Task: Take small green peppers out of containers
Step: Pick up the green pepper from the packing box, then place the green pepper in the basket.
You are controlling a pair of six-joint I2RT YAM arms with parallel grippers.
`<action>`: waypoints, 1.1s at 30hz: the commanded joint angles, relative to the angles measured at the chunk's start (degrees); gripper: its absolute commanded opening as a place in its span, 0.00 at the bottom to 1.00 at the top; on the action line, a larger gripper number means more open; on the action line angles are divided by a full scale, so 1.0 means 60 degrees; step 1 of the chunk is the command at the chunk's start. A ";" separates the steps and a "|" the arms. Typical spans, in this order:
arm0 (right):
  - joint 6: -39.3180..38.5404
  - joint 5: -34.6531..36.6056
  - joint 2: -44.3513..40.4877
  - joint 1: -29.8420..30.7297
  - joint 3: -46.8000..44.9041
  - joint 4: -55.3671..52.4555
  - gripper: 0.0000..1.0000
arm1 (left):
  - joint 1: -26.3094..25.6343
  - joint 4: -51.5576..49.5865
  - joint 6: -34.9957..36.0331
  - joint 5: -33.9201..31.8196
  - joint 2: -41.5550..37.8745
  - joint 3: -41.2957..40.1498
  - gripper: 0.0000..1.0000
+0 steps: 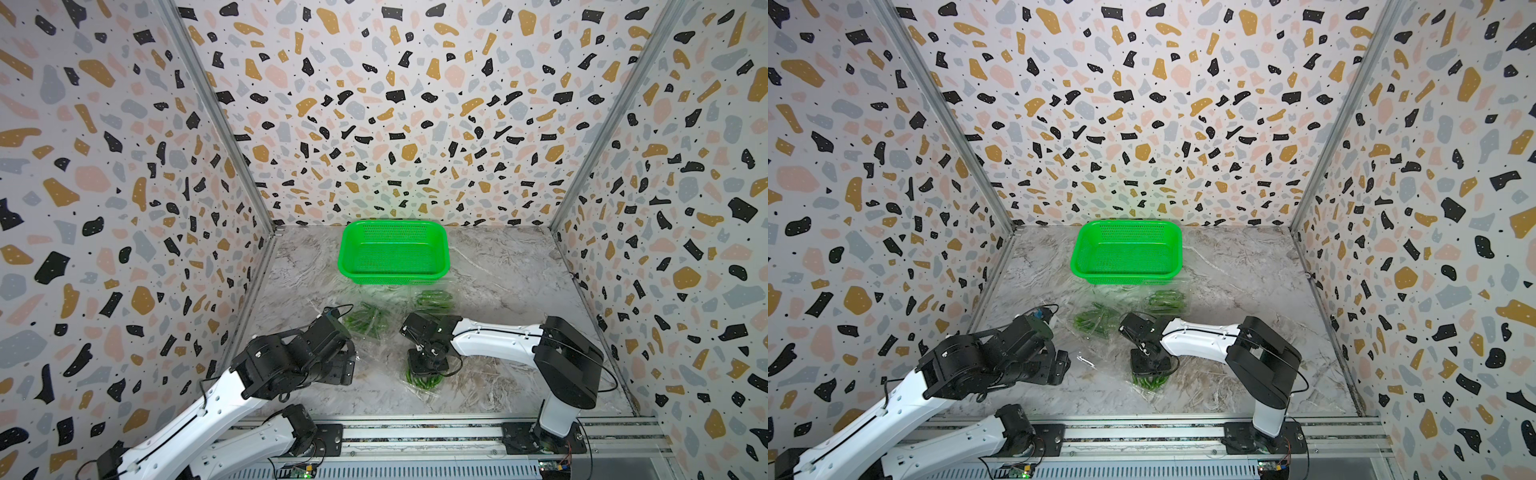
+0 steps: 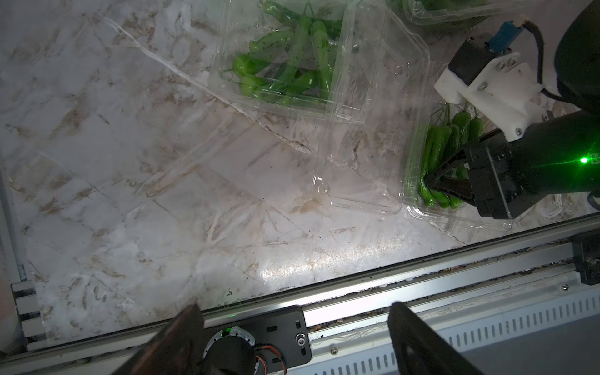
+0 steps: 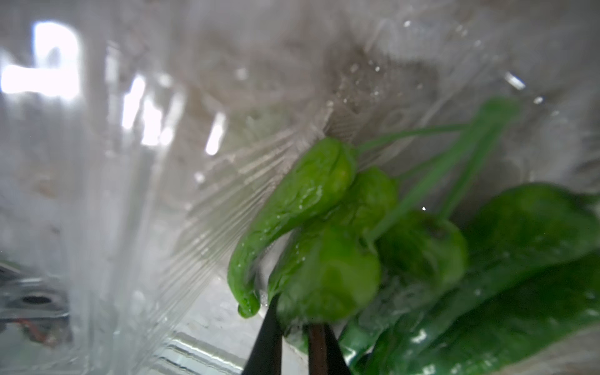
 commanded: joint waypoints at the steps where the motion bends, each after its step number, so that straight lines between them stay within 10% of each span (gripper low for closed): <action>1: 0.0017 0.0350 -0.0675 0.0091 0.0158 -0.0481 0.03 | 0.0055 -0.0214 0.0009 -0.0184 -0.0052 0.0215 0.90; 19: -0.0046 0.0325 -0.4510 -0.0217 0.1197 -0.1177 0.00 | 0.0051 -0.0010 0.0183 -0.0345 0.0160 0.0593 0.90; 33: -0.4111 -0.0404 -0.1573 -0.3810 0.4684 0.0859 0.00 | 0.0057 -0.0532 -0.0084 -0.0542 0.0333 0.1469 0.90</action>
